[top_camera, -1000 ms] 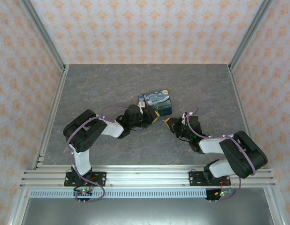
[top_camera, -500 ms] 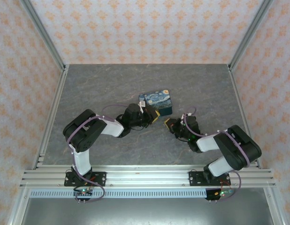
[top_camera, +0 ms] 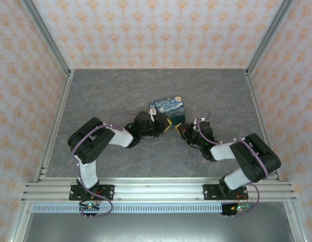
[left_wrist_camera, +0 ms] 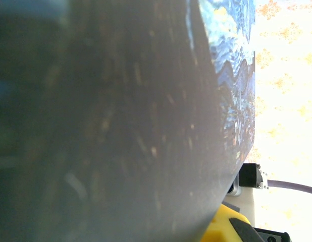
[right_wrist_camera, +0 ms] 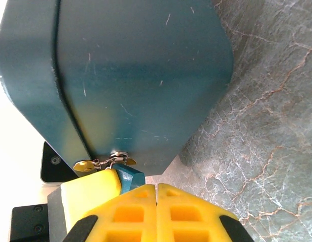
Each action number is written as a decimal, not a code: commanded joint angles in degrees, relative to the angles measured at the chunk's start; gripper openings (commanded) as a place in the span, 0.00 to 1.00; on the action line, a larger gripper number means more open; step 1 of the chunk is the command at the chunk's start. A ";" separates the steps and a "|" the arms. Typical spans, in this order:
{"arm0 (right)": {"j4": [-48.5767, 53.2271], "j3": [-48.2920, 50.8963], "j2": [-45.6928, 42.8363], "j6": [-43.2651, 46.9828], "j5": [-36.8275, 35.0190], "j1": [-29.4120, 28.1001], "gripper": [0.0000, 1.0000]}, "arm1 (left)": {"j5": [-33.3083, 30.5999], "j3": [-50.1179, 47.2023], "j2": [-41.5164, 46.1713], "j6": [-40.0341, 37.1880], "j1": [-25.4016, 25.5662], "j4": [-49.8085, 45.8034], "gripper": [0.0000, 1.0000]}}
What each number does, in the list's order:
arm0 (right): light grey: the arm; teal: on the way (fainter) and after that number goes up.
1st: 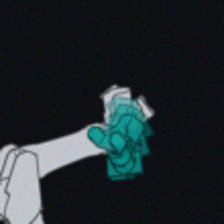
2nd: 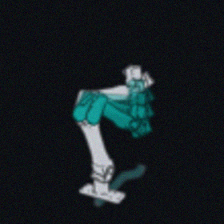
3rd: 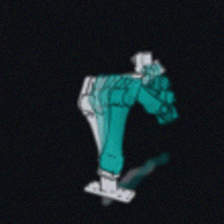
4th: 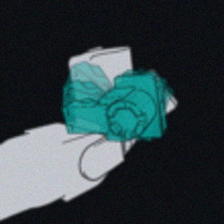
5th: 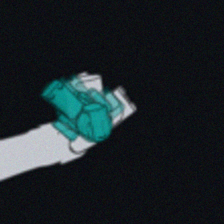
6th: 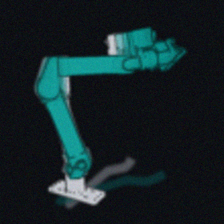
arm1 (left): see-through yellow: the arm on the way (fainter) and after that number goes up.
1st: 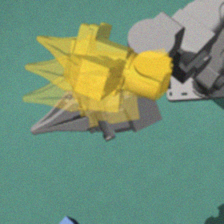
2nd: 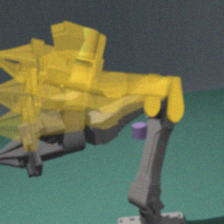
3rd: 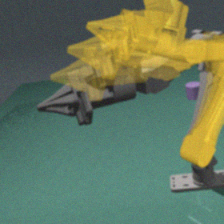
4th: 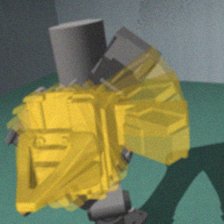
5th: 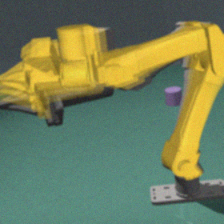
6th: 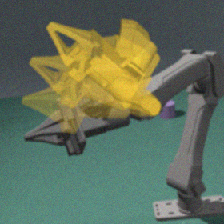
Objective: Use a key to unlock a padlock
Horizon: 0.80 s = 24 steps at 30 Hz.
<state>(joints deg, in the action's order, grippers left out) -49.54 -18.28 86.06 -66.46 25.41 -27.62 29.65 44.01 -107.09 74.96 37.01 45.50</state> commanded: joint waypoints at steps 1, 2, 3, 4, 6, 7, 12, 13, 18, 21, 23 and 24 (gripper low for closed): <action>-1.27 -1.83 0.21 0.11 -0.45 -0.33 0.00 | 1.74 1.21 -0.74 -0.76 -0.06 0.02 0.00; -1.19 -1.92 0.12 0.10 -0.48 -0.34 0.00 | 1.65 1.17 -0.75 -0.74 -0.10 0.03 0.00; -1.17 -1.93 0.07 0.11 -0.50 -0.40 0.00 | 1.64 1.21 -0.87 -0.69 -0.10 0.20 0.00; -1.04 -2.01 -0.13 0.23 -0.60 -0.39 0.00 | 1.68 1.25 -1.00 -0.65 -0.10 0.20 0.00; -0.91 -2.02 -0.22 0.23 -0.82 -0.36 0.00 | 1.73 1.24 -1.10 -0.60 -0.10 0.38 0.00; -0.91 -2.10 -0.28 0.29 -0.81 -0.38 0.00 | 1.73 1.25 -1.14 -0.68 -0.06 0.30 0.00; -0.43 -2.28 -0.82 0.36 -0.69 -0.36 0.00 | 1.60 1.08 -1.36 -0.97 -0.07 -0.19 0.00; -0.31 -2.28 -0.97 0.36 -0.66 -0.42 0.00 | 1.48 1.12 -1.48 -0.95 -0.10 -0.21 0.00; 0.41 -2.59 -1.63 0.68 -0.57 -0.36 0.00 | 1.38 1.10 -1.97 -0.70 -0.10 0.15 0.00; 0.41 -2.80 -1.60 0.64 -0.52 -0.36 0.00 | 1.30 1.29 -1.98 -0.86 -0.04 -0.23 0.00; 0.49 -2.94 -1.67 0.57 -0.36 -0.39 0.00 | 1.29 1.40 -1.98 -0.86 -0.04 -0.36 0.00; 0.50 -2.99 -1.67 0.56 -0.37 -0.35 0.00 | 1.29 1.41 -1.98 -0.87 -0.01 -0.32 0.00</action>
<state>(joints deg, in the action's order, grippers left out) -47.16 -19.35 85.97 -66.43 25.28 -27.62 29.61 44.21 -108.27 74.54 36.97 45.52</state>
